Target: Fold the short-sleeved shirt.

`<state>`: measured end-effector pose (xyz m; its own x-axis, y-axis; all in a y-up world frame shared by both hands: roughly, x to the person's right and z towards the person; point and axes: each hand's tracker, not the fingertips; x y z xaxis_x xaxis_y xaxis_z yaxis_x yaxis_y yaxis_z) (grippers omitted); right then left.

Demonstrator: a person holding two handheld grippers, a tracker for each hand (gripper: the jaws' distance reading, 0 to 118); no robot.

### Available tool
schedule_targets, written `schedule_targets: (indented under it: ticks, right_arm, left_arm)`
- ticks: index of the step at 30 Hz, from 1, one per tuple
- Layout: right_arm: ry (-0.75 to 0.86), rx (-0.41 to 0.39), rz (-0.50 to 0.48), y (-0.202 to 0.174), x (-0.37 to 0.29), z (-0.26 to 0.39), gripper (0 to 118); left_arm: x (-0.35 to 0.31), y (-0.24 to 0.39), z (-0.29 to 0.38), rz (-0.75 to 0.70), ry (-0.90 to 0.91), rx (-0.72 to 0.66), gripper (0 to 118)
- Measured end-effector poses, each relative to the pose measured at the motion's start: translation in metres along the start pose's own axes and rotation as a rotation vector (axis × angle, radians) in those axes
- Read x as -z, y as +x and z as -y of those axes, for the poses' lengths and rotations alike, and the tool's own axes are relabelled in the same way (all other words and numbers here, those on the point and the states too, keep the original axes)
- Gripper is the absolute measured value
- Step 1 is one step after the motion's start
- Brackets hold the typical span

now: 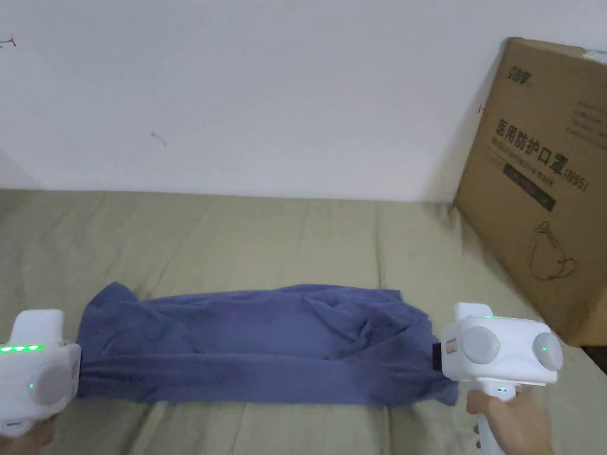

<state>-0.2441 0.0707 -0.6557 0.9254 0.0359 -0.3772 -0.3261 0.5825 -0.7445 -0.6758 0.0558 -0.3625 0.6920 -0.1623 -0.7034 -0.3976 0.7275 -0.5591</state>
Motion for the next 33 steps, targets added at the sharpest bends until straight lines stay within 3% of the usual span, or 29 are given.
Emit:
schedule_targets:
  ticks: [6,11,20,31,33]
  right_arm:
    - [-0.037,0.067,-0.047,0.027,-0.065,0.097,4]
    - [-0.080,0.036,-0.043,0.040,-0.122,0.183,4]
    - [-0.099,0.027,-0.058,0.061,-0.193,0.314,4]
    - [-0.079,0.066,-0.091,0.069,-0.218,0.348,4]
    - [-0.067,0.064,-0.091,0.067,-0.219,0.349,4]
  left_arm:
    - [-0.073,-0.034,0.065,0.041,-0.024,-0.024,1]
    - [-0.139,-0.069,0.129,0.047,-0.029,-0.094,1]
    - [-0.230,-0.112,0.232,0.059,-0.071,-0.048,1]
    - [-0.265,-0.129,0.276,0.077,-0.050,-0.017,2]
    - [-0.264,-0.126,0.277,0.080,-0.062,-0.007,15]
